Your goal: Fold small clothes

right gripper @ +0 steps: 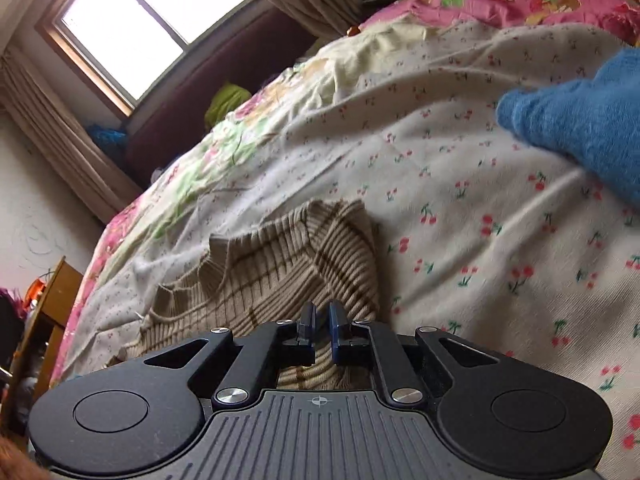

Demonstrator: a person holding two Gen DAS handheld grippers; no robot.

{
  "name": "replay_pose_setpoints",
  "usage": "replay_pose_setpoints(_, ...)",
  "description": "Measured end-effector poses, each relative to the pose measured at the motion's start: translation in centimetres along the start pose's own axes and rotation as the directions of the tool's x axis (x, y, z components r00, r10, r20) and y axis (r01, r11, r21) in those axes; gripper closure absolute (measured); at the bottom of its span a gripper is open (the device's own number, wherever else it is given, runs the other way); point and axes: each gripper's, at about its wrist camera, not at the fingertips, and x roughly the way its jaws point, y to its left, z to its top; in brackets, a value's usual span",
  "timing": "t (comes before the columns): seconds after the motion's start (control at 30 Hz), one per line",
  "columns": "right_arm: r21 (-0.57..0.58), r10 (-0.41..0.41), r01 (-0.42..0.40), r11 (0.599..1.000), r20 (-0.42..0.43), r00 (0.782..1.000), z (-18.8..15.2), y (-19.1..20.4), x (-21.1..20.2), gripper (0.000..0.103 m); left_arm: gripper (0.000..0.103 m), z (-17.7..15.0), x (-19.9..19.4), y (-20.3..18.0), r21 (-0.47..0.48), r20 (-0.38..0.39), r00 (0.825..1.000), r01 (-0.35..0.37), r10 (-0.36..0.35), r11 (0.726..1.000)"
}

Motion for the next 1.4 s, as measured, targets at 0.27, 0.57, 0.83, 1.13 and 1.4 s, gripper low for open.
replay_pose_setpoints(0.27,0.004,-0.021,0.022,1.0,-0.042,0.999,-0.2,0.8,1.3,0.092,0.0,0.5,-1.0,0.6,-0.05,0.025,0.998,0.053,-0.052,0.997)
replay_pose_setpoints(0.57,-0.208,0.082,-0.101,0.973,-0.1,0.992,-1.0,6.5,2.8,0.092,0.0,2.4,0.6,2.4,-0.228,0.019,0.996,0.088,-0.086,0.97)
replay_pose_setpoints(0.83,-0.347,-0.038,-0.03,0.938,-0.188,0.981,-2.1,9.1,6.6,0.095,0.0,-0.2,5.2,3.4,-0.353,-0.137,0.981,0.083,-0.14,0.932)
replay_pose_setpoints(1.13,-0.521,0.121,-0.281,0.806,-0.319,0.94,-5.1,18.0,9.7,0.092,0.0,-0.4,4.7,3.6,-0.368,-0.098,0.987,0.085,-0.129,0.926)
replay_pose_setpoints(1.4,-0.591,0.053,-0.27,0.76,-0.358,0.932,-6.6,20.0,13.8,0.101,0.0,-0.8,5.9,4.4,-0.425,-0.101,0.983,0.099,-0.156,0.9)
